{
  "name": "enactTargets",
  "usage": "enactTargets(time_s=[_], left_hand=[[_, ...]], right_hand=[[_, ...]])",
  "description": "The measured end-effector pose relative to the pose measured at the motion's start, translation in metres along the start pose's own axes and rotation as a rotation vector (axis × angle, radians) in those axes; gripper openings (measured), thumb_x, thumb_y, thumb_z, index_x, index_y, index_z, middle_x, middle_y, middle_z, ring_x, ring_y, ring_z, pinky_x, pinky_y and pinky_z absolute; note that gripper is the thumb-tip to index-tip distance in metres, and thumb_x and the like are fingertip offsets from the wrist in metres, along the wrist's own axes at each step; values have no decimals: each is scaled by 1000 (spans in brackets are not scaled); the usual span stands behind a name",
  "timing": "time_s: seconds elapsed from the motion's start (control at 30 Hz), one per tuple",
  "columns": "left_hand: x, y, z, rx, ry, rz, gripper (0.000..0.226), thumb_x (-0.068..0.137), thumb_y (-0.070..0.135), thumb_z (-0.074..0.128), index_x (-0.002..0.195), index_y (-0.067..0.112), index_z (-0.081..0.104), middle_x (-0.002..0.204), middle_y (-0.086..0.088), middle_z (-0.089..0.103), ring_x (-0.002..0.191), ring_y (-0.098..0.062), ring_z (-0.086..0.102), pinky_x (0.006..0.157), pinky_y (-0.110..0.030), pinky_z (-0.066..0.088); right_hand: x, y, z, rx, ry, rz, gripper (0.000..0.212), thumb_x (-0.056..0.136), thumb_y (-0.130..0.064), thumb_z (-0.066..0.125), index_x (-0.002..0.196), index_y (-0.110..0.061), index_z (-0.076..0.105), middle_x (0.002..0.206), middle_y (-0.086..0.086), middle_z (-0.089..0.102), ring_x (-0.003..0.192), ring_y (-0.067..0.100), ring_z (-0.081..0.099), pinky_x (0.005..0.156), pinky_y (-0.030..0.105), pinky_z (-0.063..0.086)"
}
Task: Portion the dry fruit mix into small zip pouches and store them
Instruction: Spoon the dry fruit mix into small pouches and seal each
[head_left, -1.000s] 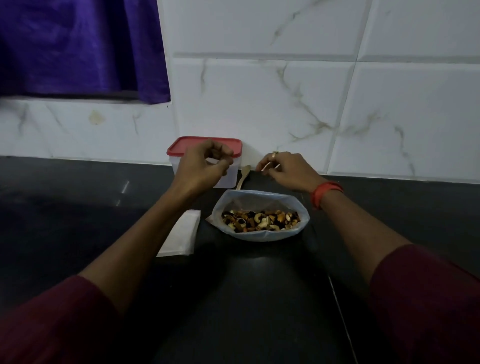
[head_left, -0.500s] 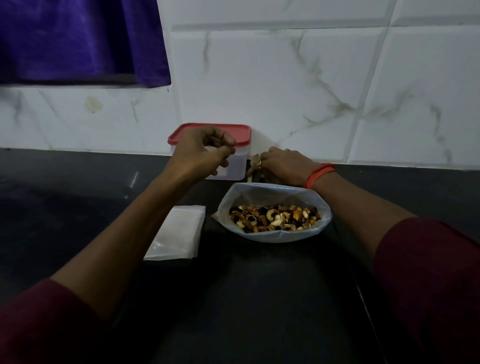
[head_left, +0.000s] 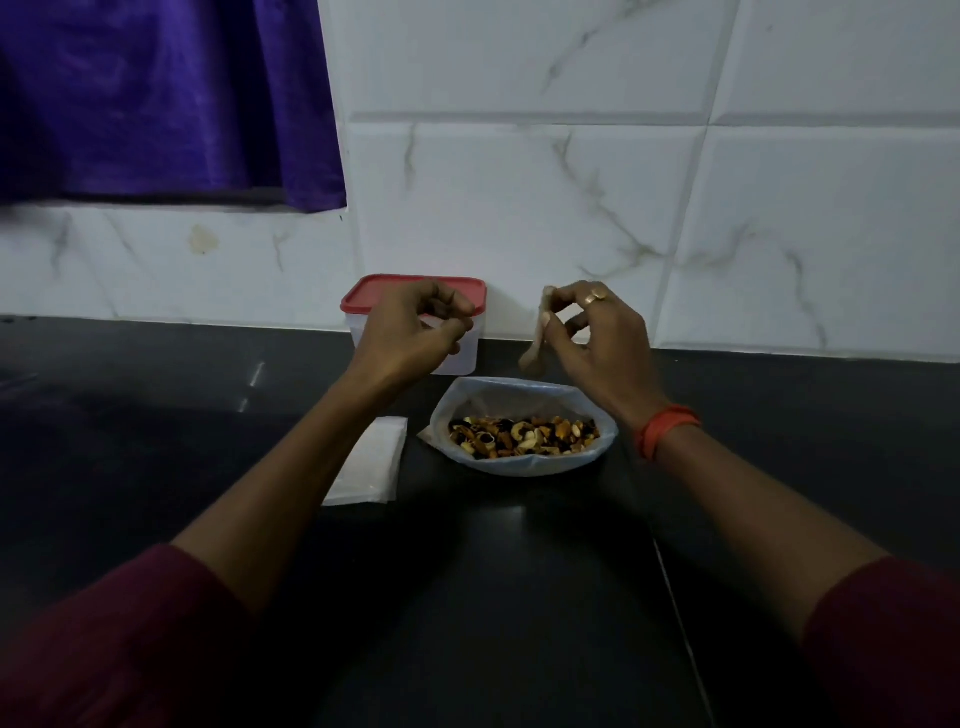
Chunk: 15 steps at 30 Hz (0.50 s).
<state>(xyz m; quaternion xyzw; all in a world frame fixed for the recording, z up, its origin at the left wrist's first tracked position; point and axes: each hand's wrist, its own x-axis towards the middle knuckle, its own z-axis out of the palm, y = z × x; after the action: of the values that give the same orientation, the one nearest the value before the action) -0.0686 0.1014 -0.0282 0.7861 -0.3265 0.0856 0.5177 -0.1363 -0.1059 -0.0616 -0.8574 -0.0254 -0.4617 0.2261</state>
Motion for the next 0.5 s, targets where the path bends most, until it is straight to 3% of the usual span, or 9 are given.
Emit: enactTargets(time_s=[0.1, 0.17, 0.27, 0.33, 0.43, 0.5], left_hand=[[-14, 5, 6, 34, 23, 29, 19, 93, 3, 63, 91, 22, 64, 98, -2, 69, 81, -11, 66, 66, -19, 52], [-23, 5, 7, 33, 39, 18, 20, 92, 3, 63, 90, 22, 65, 96, 2, 69, 83, -8, 65, 73, -23, 54], [-38, 2, 8, 37, 61, 0, 19, 90, 1, 63, 90, 20, 67, 93, 8, 68, 79, -4, 64, 70, -19, 52], [-47, -4, 9, 59, 47, -22, 19, 89, 2, 65, 91, 21, 68, 94, 11, 68, 77, -4, 63, 68, -24, 55], [-51, -11, 9, 115, -1, -15, 19, 88, 4, 68, 94, 22, 69, 105, 6, 69, 84, -6, 66, 76, -33, 60], [-51, -13, 9, 155, -21, 12, 19, 88, 5, 68, 92, 23, 71, 114, 4, 65, 90, -7, 63, 80, -26, 57]], right_hand=[[-20, -24, -19, 159, 113, 91, 15, 96, -26, 64, 104, -13, 63, 97, -8, 68, 77, -4, 65, 62, 7, 46], [-31, -37, -28, 283, 153, 150, 16, 97, -26, 64, 102, -12, 58, 96, -6, 71, 82, 0, 69, 65, 20, 56], [-43, -44, -32, 419, 134, 188, 22, 96, -23, 67, 100, -12, 48, 98, 6, 73, 82, 11, 74, 73, 44, 61], [-48, -46, -34, 476, 113, 234, 29, 93, -20, 71, 106, -13, 46, 97, 7, 73, 81, 14, 75, 73, 44, 62], [-54, -48, -39, 527, 148, 256, 39, 91, -18, 73, 121, -22, 49, 96, 2, 74, 79, 13, 75, 67, 34, 62], [-53, -46, -42, 502, 180, 229, 33, 92, -20, 72, 121, -22, 56, 95, 0, 74, 81, 13, 75, 61, 34, 62]])
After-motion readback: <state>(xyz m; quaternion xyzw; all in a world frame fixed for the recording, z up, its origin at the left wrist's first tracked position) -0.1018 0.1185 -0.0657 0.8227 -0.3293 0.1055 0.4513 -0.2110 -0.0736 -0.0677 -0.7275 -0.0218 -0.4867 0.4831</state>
